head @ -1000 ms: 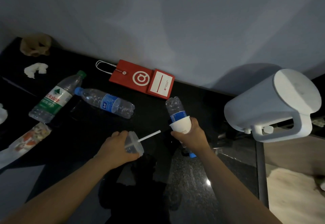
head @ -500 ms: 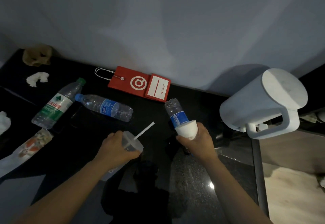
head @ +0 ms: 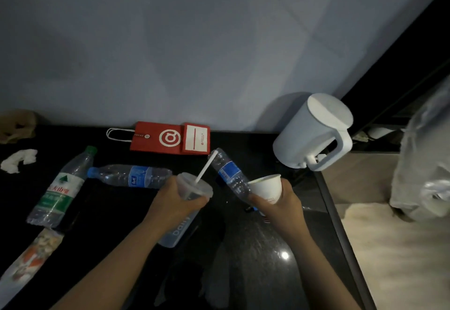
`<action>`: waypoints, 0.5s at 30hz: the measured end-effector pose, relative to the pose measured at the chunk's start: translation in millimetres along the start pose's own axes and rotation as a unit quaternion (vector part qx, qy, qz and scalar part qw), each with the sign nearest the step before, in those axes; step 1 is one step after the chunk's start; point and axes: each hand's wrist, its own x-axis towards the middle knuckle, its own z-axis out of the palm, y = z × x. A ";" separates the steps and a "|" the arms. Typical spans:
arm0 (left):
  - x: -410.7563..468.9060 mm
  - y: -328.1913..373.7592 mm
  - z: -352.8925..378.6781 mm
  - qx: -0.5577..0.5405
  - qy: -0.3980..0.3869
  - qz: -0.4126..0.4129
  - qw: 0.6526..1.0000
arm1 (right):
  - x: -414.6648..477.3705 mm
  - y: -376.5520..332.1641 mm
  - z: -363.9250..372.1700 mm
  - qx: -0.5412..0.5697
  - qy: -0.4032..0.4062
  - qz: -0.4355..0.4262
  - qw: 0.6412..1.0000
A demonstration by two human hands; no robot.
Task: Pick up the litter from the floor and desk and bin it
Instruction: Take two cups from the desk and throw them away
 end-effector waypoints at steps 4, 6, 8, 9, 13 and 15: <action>-11.9 20.4 4.1 -0.010 -0.045 0.074 0.996 | -42.4 -8.5 -15.2 0.035 0.063 0.011 0.997; -21.2 36.2 14.2 -0.019 -0.069 0.112 0.991 | -61.9 -12.1 -30.1 0.047 0.099 0.016 0.994; -31.6 54.4 29.3 -0.020 -0.099 0.136 0.986 | -82.1 -13.5 -50.2 0.048 0.144 0.009 0.988; -37.6 63.3 38.2 -0.021 -0.115 0.144 0.983 | -92.7 -13.0 -61.4 0.048 0.168 0.005 0.985; -71.6 94.6 80.1 -0.017 -0.181 0.177 0.967 | -139.1 0.3 -106.8 0.072 0.238 0.013 0.969; -93.4 109.4 105.5 -0.010 -0.213 0.197 0.957 | -162.6 12.5 -129.7 0.087 0.267 0.023 0.959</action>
